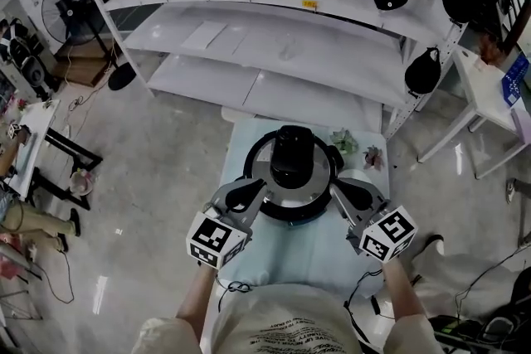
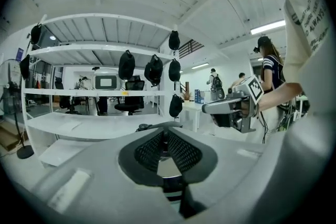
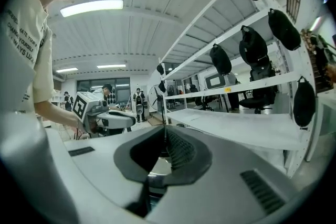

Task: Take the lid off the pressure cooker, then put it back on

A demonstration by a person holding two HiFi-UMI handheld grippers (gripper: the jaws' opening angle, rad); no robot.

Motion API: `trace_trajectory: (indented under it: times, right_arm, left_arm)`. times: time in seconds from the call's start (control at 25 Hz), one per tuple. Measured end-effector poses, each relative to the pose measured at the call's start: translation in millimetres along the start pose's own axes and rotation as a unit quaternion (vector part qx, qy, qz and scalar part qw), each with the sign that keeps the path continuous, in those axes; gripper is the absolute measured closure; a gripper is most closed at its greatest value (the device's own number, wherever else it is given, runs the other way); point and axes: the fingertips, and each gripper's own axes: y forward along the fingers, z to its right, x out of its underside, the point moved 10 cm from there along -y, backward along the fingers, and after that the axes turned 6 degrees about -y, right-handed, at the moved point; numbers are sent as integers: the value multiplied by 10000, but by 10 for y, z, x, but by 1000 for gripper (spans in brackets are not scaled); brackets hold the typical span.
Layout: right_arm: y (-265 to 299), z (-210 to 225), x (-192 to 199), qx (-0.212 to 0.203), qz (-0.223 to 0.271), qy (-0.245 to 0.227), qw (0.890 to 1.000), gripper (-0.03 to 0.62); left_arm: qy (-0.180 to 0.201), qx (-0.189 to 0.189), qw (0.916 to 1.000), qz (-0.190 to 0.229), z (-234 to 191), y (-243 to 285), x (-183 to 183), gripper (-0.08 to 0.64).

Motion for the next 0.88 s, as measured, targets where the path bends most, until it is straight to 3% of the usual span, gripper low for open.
trace_trajectory:
  times: [0.56, 0.88]
  right_arm:
    - [-340, -129, -41, 647, 390, 218, 9969, 586]
    - [-504, -145, -37, 1237, 668, 267, 9897, 586]
  left_arm:
    - [-154, -421, 9979, 458, 186, -281, -75, 535]
    - [-239, -739, 9944, 721, 259, -445, -70, 535]
